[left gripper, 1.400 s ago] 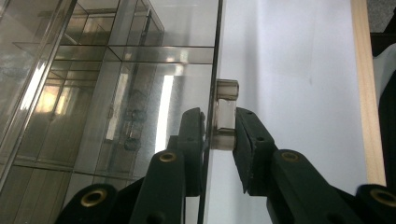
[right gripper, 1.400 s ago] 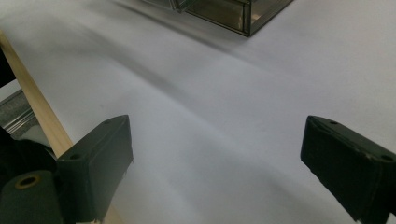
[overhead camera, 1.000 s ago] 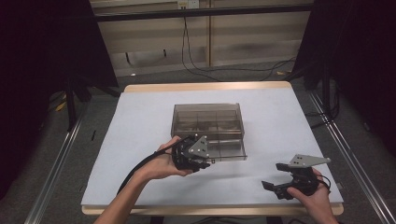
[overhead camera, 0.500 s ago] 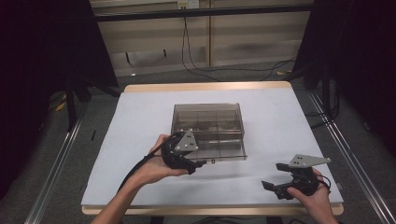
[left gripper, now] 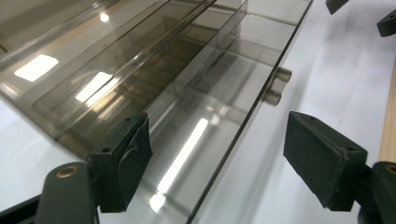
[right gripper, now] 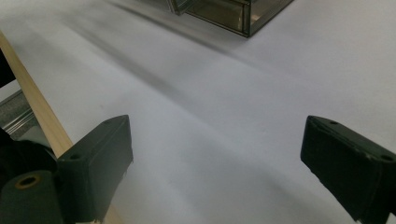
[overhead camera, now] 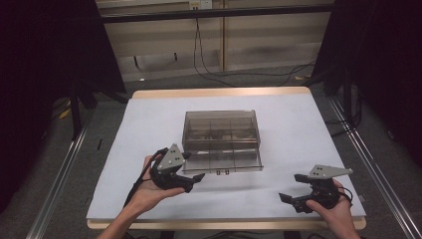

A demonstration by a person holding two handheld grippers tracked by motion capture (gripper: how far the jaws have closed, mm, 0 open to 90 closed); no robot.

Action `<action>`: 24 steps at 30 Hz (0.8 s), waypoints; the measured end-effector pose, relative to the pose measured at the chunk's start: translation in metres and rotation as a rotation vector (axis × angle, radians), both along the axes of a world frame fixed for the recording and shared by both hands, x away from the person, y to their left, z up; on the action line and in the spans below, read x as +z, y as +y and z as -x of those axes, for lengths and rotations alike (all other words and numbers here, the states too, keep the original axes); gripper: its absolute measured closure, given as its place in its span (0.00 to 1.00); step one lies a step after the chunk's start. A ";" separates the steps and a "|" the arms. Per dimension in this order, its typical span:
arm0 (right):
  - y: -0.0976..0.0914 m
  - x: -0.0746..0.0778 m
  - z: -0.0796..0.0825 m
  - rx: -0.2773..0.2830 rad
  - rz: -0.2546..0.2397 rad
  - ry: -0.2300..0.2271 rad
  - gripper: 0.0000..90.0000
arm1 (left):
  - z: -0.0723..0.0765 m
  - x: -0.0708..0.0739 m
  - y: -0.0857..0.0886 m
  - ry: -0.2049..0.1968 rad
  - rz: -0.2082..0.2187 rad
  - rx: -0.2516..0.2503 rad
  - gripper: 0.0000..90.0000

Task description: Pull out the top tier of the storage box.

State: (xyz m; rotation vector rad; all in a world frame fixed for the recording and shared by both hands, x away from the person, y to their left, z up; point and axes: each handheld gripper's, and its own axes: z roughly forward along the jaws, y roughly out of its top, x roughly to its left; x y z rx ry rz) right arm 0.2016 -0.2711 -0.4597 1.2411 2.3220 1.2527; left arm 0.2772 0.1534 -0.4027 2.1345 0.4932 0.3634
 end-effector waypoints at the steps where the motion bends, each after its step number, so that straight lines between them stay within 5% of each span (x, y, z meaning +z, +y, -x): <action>1: 0.000 0.000 0.000 0.000 0.000 0.000 0.10 | 0.001 0.000 0.004 0.001 0.002 0.009 0.26; 10: 0.001 0.000 0.000 -0.001 0.003 -0.002 0.10 | 0.011 -0.013 0.026 0.006 0.045 0.133 0.28; 17: 0.000 0.000 0.001 -0.002 -0.001 0.001 0.10 | 0.024 -0.024 0.044 0.066 0.096 0.167 0.29; 24: 0.000 0.000 0.001 0.001 0.000 -0.001 0.10 | 0.033 -0.042 0.050 0.099 0.076 0.153 0.35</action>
